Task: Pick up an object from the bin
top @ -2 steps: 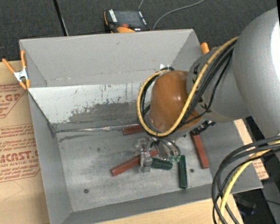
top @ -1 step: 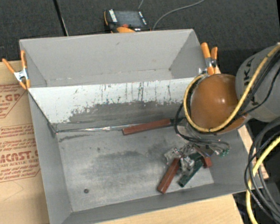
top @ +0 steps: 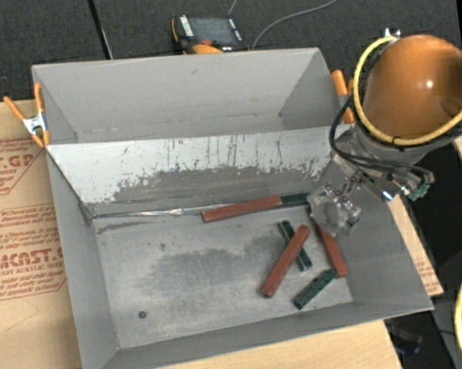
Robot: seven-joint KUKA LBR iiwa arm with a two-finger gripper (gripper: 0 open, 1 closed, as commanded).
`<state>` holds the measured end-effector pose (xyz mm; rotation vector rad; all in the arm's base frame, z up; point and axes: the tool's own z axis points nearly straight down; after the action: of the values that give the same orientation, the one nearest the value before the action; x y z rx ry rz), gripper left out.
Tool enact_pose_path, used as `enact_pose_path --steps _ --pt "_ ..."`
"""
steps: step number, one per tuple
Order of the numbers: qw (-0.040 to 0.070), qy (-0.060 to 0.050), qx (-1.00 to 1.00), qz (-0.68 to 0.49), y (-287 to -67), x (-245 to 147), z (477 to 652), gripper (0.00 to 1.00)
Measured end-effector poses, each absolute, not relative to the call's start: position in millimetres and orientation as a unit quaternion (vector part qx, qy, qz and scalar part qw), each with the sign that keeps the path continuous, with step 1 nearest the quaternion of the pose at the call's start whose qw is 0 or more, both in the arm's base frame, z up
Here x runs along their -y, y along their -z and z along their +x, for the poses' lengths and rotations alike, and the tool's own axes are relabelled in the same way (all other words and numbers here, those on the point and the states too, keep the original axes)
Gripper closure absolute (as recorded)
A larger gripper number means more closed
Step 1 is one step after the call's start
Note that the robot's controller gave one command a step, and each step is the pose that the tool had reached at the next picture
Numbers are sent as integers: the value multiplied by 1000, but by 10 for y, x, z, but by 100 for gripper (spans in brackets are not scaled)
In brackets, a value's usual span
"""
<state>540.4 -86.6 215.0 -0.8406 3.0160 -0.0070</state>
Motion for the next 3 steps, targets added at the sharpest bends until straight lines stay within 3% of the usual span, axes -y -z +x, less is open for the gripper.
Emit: enact_pose_path --steps 1,2,3 --pt "1 -1 -963 -269 -2099 851 5384 0" --pt "-1 -2 -876 -483 -677 140 5087 0" --pt "-2 0 -877 -481 -723 167 5104 100"
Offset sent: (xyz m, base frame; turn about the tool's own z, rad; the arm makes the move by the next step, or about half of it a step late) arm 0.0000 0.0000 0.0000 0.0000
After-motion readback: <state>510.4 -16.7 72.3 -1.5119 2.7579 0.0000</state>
